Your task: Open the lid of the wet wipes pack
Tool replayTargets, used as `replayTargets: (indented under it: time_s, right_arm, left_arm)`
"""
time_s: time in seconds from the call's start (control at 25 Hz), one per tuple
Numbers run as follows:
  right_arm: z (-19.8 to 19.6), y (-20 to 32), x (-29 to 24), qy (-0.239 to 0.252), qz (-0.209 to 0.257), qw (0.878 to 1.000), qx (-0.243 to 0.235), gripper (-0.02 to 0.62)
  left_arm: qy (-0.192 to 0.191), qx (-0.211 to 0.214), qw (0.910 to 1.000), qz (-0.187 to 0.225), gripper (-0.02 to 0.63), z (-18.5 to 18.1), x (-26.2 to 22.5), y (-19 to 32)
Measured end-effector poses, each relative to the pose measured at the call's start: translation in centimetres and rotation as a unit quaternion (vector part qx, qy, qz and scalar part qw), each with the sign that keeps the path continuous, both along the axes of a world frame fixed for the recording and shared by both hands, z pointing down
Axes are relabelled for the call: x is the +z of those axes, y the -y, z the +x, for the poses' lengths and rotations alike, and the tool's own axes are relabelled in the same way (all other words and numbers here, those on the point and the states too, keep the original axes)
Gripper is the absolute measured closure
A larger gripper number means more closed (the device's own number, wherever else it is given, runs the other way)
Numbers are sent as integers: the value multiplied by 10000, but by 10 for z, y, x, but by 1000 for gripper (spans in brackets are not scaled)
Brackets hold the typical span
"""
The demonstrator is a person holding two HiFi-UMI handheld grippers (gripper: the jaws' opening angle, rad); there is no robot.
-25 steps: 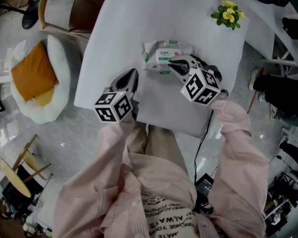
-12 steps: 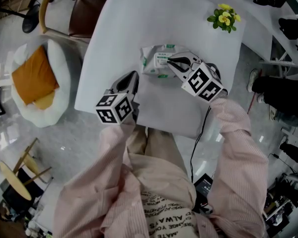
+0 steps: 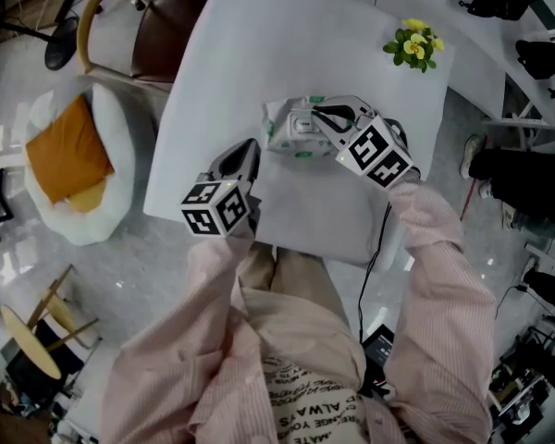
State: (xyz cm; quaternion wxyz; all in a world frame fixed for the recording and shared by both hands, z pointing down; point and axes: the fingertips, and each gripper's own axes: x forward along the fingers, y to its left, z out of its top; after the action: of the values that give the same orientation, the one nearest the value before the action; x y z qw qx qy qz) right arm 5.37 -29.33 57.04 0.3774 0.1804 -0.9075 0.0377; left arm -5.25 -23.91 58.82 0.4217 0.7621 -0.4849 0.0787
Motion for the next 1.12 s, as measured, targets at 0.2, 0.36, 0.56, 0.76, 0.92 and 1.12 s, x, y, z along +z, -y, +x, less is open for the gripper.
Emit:
replayTargets:
  time_s: [0.2,0.36,0.56,0.76,0.92,1.12]
  right_arm:
    - [-1,12,-1,48,45,9999,155,580]
    - [-1,18,0,93,49,9996,255,580]
    - [0,29,4,171,35,9990,416,578]
    - [0,37,9,204,61,9981,575,578]
    - [0,44,13,216,113,9970,741,578]
    - [1,49,17,281,80,9946,999,578]
  left_arm:
    - [0,7,10000,6,606,0,-3,6]
    - [-4,20,10000,8,606,2,-4,10]
    - [-1,40,10000,-6,606,5,-3,16]
    - [0,57,10000,-25,606,7,-2,18]
    - [8,60,10000,-42,606,8,-1,21]
    - [13,71,10000,-66,606,10,-1,21]
